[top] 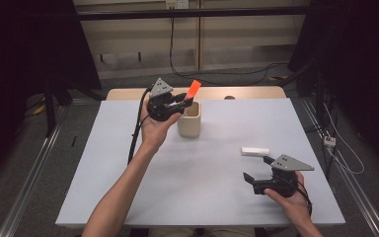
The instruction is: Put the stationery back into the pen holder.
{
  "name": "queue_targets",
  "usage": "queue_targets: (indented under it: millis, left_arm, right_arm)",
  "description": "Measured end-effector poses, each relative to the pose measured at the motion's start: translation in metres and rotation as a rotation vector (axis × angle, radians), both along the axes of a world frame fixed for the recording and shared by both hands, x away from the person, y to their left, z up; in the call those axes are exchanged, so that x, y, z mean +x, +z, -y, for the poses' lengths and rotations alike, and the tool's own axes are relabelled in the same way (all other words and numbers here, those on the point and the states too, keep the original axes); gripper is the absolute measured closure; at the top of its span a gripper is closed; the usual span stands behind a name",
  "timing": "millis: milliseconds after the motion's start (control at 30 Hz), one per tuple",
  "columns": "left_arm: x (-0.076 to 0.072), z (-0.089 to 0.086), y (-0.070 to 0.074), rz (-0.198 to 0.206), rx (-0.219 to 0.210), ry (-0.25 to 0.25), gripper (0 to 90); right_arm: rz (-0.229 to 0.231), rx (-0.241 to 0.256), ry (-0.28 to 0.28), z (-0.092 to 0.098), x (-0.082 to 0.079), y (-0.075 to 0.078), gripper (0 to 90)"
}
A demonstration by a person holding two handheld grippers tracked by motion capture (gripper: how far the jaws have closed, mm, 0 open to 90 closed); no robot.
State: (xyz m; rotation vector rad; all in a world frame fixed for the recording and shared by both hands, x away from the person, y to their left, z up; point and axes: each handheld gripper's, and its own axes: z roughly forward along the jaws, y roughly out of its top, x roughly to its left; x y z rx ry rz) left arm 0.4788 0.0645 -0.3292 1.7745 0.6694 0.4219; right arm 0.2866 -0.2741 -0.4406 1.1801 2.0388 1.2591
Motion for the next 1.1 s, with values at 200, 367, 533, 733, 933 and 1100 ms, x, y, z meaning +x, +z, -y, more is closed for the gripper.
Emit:
queue_targets:
  millis: [200,367,533,733,933,1100]
  left_arm:
    - [0.011,0.007,-0.001,0.001,-0.003,0.013,67.2]
    - [0.020,0.010,-0.007,-0.017,-0.006,0.027,67.3]
    - [0.030,0.013,-0.012,-0.021,-0.015,0.044,67.2]
    - [0.036,0.020,-0.018,-0.026,-0.007,0.039,67.2]
    - [0.039,0.025,-0.027,-0.036,0.011,0.035,67.2]
    - [0.044,0.026,-0.035,-0.049,0.012,0.045,67.2]
  right_arm:
    - [-0.002,0.006,-0.002,0.001,0.000,0.000,5.7]
    - [0.000,0.006,0.000,0.000,-0.001,0.000,5.7]
    - [-0.002,0.008,-0.003,0.001,-0.001,0.000,5.7]
    - [-0.003,0.008,-0.001,0.002,-0.001,0.000,5.8]
    - [-0.003,0.008,0.000,0.002,-0.001,0.000,5.8]
    - [-0.005,0.007,0.002,0.002,-0.001,-0.001,5.7]
